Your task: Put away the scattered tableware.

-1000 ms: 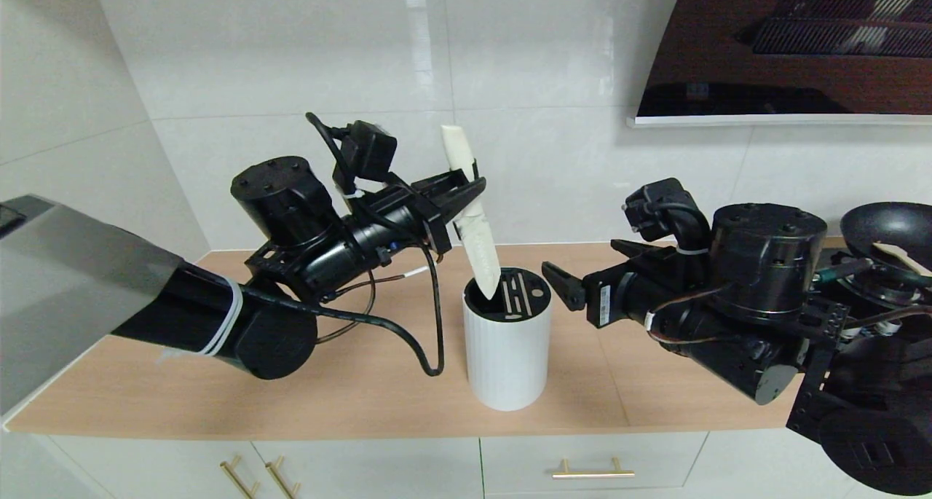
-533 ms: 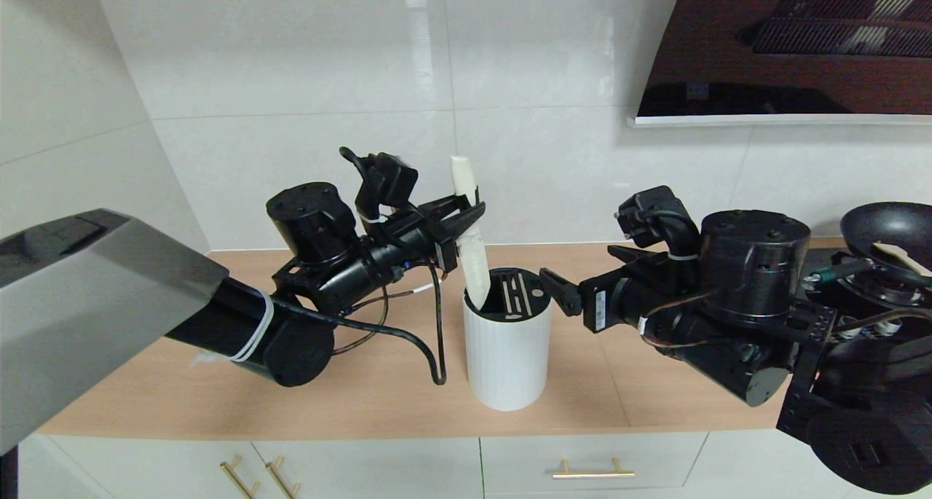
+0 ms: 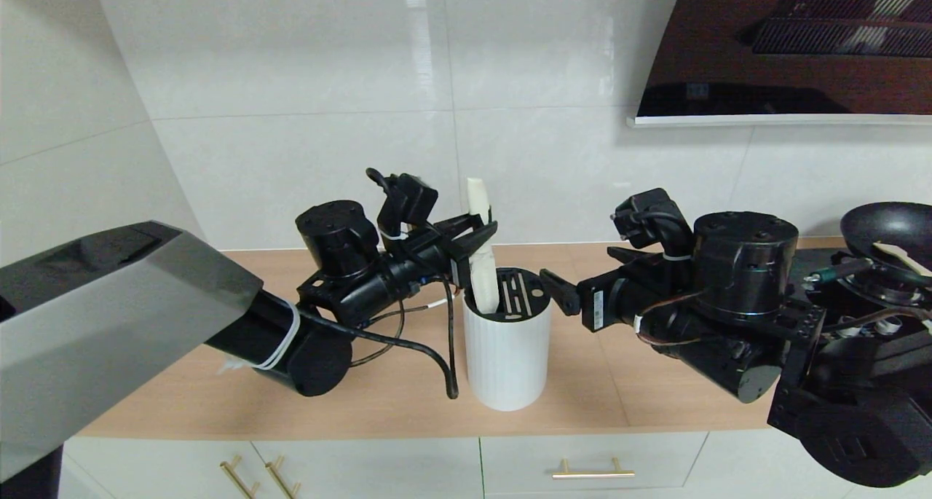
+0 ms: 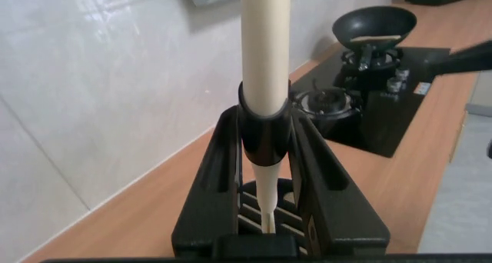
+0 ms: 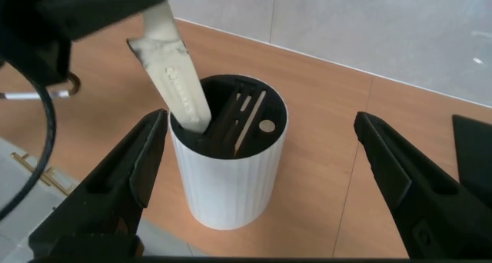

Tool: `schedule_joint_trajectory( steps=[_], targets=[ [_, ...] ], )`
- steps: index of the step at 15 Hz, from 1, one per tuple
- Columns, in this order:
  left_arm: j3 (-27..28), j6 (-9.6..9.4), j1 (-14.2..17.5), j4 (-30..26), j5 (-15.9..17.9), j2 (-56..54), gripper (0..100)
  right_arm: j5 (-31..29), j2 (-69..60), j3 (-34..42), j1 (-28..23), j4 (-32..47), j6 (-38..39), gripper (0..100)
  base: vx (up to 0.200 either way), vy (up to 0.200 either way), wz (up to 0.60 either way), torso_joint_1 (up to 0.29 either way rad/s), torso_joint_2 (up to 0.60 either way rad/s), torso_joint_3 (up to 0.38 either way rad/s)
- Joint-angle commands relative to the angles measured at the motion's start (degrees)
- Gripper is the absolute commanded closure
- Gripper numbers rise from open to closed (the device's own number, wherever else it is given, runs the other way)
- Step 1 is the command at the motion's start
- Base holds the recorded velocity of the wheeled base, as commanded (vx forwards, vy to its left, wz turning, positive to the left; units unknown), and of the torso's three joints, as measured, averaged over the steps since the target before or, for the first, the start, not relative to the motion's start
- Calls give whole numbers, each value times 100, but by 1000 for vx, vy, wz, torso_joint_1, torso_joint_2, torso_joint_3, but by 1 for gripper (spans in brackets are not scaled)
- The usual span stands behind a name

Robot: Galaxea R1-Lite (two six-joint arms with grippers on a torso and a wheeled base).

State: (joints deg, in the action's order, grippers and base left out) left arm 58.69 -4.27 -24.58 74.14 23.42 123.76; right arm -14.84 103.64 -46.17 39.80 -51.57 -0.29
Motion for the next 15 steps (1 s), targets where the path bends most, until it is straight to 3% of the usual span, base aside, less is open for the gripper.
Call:
schedule_joint_trajectory(
  steps=[1,4,6,9,15],
  targets=[
    [-6,5,-38,4,-22,105,100,-2,15,-6,1,-3,3,0,0,0,0,0,0,0],
    [3,5,-82,4,-303,324,100,-2,42,-6,1,-3,-6,0,0,0,0,0,0,0],
    [3,14,-126,4,-312,403,100,-2,59,-6,1,-3,-6,0,0,0,0,0,0,0],
    [3,260,-267,4,-312,570,100,-11,33,2,1,-3,-41,0,0,0,0,0,0,0],
    [55,295,-267,-5,-312,852,100,-11,33,11,1,-3,-50,0,0,0,0,0,0,0]
  ],
)
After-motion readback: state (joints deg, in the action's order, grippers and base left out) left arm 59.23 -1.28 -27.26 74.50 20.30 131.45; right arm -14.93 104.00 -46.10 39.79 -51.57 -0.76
